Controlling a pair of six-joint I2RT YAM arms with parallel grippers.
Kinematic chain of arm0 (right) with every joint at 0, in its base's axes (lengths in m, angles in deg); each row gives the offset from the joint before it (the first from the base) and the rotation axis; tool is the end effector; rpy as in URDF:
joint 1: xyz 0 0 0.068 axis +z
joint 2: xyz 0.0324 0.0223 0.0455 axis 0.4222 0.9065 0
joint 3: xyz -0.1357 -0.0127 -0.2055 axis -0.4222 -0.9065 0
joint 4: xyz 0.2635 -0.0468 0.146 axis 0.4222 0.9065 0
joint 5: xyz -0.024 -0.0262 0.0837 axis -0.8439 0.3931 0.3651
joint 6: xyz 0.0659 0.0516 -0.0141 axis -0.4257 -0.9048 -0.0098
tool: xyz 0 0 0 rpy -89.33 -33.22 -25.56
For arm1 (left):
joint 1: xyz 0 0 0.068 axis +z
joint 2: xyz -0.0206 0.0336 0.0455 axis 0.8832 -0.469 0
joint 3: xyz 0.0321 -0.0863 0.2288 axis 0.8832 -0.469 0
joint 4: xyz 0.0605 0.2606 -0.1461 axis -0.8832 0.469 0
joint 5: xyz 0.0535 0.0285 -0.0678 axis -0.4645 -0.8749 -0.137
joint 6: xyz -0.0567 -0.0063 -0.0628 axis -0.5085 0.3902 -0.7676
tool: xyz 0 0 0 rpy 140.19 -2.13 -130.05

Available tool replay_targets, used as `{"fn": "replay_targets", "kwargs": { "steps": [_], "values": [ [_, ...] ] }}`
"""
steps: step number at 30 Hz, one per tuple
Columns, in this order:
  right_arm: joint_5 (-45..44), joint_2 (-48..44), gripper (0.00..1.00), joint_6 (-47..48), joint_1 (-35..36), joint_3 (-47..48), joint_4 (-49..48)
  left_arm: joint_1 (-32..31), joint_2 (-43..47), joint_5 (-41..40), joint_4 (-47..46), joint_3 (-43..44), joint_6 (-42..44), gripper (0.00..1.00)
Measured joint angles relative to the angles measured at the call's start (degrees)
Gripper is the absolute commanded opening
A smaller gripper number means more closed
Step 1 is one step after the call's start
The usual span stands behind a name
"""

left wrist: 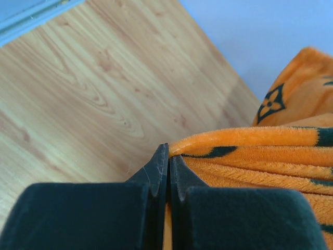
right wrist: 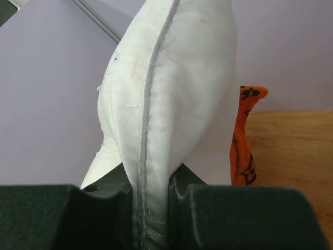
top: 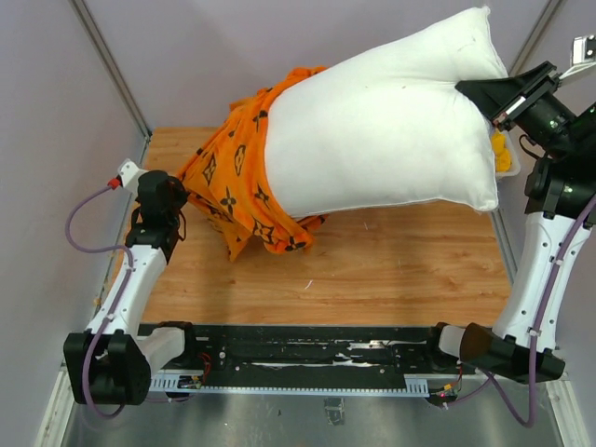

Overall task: Remove the pillowcase from the pillow
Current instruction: Remove the pillow from the pillowcase.

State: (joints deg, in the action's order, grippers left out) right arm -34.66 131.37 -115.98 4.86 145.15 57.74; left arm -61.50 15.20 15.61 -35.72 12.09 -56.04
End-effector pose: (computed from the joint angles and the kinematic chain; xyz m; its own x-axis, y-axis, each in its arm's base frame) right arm 0.2710 -0.0343 0.5898 -0.2497 0.6310 -0.7345 -0.5823 0.5082 0.6345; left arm 0.3320 0.0329 0.2604 0.0010 -0.5937 -0.8047 -0.5066 0.6935 -0.5123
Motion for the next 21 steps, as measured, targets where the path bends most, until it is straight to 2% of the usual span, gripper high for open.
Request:
{"fn": "replay_targets", "kwargs": {
  "steps": [1, 2, 3, 4, 5, 9, 13, 17, 21],
  "values": [
    [0.72, -0.07, 0.01, -0.66, -0.13, -1.07, -0.81, -0.02, -0.72, 0.55, -0.28, -0.52, 0.13, 0.16],
    [1.25, -0.20, 0.01, -1.31, -0.17, -2.82, -1.86, 0.02, -1.14, 1.64, -0.66, -0.98, 0.81, 0.38],
    [1.29, -0.37, 0.01, -1.79, -0.31, -4.90, -2.78, 0.04, -1.25, 2.95, -1.01, -1.49, 1.95, 0.73],
    [1.18, -0.44, 0.01, -2.10, -0.57, -6.97, -3.34, 0.15, -1.05, 4.33, -1.49, -2.08, 3.45, 0.93],
    [0.87, -0.44, 0.01, -2.25, -0.72, -8.55, -3.78, 0.52, -0.31, 5.86, -2.25, -3.04, 4.90, 0.99],
    [-1.49, -0.44, 0.01, -0.87, -1.20, -13.88, -3.91, 1.97, 4.81, 12.48, -3.04, -5.68, 9.20, 0.99],
    [-4.28, -0.44, 0.01, 4.17, 1.86, -14.51, -1.73, 2.60, 8.79, 19.76, -4.55, -2.97, 13.18, 0.99],
    [-11.61, 0.02, 0.01, 12.20, 11.67, -14.32, 0.81, -2.54, 8.98, 24.50, -5.16, 2.93, 17.03, 0.99],
    [-19.69, 1.36, 0.01, 19.58, 23.19, -11.34, 3.65, -9.25, 8.83, 28.92, -5.95, 4.79, 19.17, 0.99]
  ]
}}
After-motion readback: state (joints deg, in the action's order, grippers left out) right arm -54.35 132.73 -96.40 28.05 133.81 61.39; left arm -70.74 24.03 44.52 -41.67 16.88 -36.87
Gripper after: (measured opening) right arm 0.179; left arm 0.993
